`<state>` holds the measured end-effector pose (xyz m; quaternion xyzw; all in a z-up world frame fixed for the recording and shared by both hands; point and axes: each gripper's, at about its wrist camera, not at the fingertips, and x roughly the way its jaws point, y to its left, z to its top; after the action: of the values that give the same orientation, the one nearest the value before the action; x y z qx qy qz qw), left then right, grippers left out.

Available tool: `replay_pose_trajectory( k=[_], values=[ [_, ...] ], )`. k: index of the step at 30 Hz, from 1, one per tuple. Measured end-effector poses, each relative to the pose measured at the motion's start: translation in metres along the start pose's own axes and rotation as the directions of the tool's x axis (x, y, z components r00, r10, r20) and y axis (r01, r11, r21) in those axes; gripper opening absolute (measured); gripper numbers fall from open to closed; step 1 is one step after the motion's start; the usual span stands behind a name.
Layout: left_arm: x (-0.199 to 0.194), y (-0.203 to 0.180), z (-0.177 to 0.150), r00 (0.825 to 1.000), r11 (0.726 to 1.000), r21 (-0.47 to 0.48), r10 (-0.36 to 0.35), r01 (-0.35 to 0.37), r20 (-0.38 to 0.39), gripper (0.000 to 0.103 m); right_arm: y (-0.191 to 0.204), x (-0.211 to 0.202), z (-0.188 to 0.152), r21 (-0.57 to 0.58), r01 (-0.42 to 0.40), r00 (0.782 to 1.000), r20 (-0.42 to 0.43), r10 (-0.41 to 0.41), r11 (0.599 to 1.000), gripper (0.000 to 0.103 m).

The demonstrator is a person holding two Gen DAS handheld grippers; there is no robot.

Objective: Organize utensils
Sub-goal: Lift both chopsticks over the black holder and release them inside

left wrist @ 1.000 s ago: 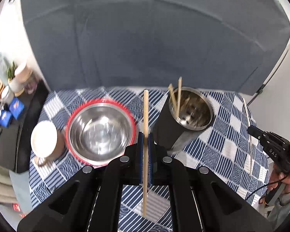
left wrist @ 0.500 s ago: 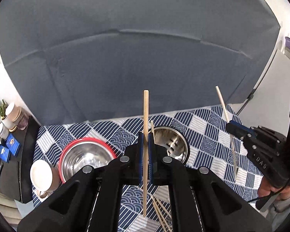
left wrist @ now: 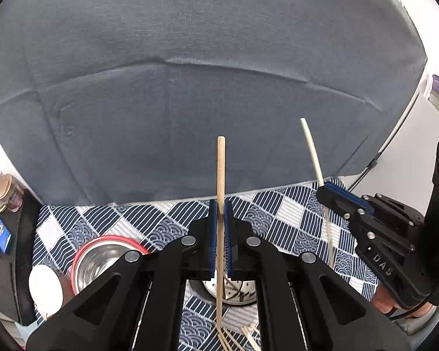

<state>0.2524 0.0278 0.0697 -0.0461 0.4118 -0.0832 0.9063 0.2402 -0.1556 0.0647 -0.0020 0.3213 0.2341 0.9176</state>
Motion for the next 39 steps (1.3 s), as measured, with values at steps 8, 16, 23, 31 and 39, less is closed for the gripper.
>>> replay_pose_trajectory(
  k=[8, 16, 23, 31, 39],
  values=[
    [0.018, 0.009, 0.014, 0.995, 0.997, -0.027, -0.065, 0.067, 0.069, 0.005, 0.004, 0.027, 0.004, 0.008, -0.056, 0.996, 0.064, 0.056, 0.998, 0.005],
    [0.035, 0.01, 0.007, 0.993, 0.994, 0.019, -0.104, 0.103, 0.063, 0.005, 0.007, 0.047, 0.002, 0.02, -0.113, 0.988, 0.105, 0.11, 0.993, 0.005],
    [0.045, 0.02, -0.007, 0.991, 0.993, 0.014, -0.117, 0.116, 0.07, 0.005, 0.007, 0.065, -0.017, 0.046, -0.14, 0.983, 0.125, 0.133, 0.989, 0.005],
    [0.05, 0.032, -0.032, 0.988, 0.991, -0.015, -0.131, 0.133, 0.075, 0.005, 0.002, 0.077, -0.049, 0.091, -0.147, 0.986, 0.098, 0.138, 0.985, 0.005],
    [0.045, 0.027, -0.055, 0.988, 0.99, 0.005, -0.14, 0.14, 0.061, 0.005, 0.006, 0.071, -0.073, 0.064, -0.12, 0.992, 0.051, 0.117, 0.991, 0.005]
  ],
)
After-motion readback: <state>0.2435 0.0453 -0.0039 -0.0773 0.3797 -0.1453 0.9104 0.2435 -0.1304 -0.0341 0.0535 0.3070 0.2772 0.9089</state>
